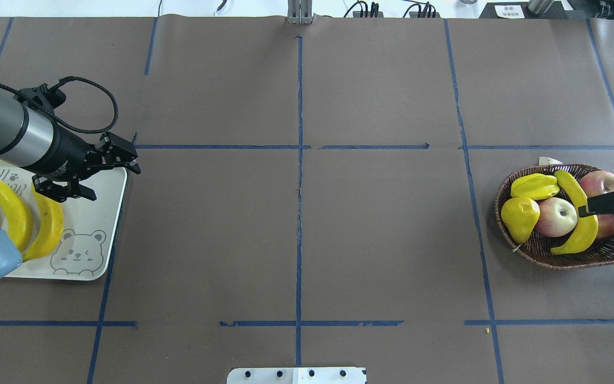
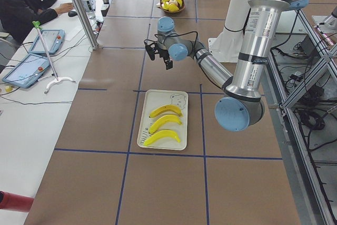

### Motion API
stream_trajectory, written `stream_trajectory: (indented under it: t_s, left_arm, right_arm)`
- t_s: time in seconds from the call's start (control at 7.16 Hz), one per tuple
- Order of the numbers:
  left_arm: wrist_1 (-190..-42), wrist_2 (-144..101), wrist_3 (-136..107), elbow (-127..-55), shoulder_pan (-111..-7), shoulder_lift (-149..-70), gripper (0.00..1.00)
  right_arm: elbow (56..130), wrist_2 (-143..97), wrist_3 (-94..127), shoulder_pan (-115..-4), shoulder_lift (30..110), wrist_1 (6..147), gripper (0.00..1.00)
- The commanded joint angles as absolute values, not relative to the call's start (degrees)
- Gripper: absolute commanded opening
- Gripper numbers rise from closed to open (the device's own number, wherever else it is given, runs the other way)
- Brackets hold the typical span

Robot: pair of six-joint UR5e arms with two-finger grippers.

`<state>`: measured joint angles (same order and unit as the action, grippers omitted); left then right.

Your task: Transfer all bananas from basket to plate

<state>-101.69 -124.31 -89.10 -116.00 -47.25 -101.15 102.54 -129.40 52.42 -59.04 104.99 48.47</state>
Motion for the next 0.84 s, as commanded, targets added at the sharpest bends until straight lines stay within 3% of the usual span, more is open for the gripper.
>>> stream_trajectory:
  t_s: [0.0, 0.7]
  left_arm:
    - [-101.69, -124.28, -89.12, -116.1, -47.11, -101.42, 1.0]
    - [-101.69, -123.49, -89.12, -116.45, -47.02, -101.43, 1.0]
  right_arm:
    - [101.43, -129.9, 52.38, -59.06, 104.59, 48.25, 1.0]
    - [101.08, -130.86, 52.29, -58.28, 104.59, 48.34, 0.99]
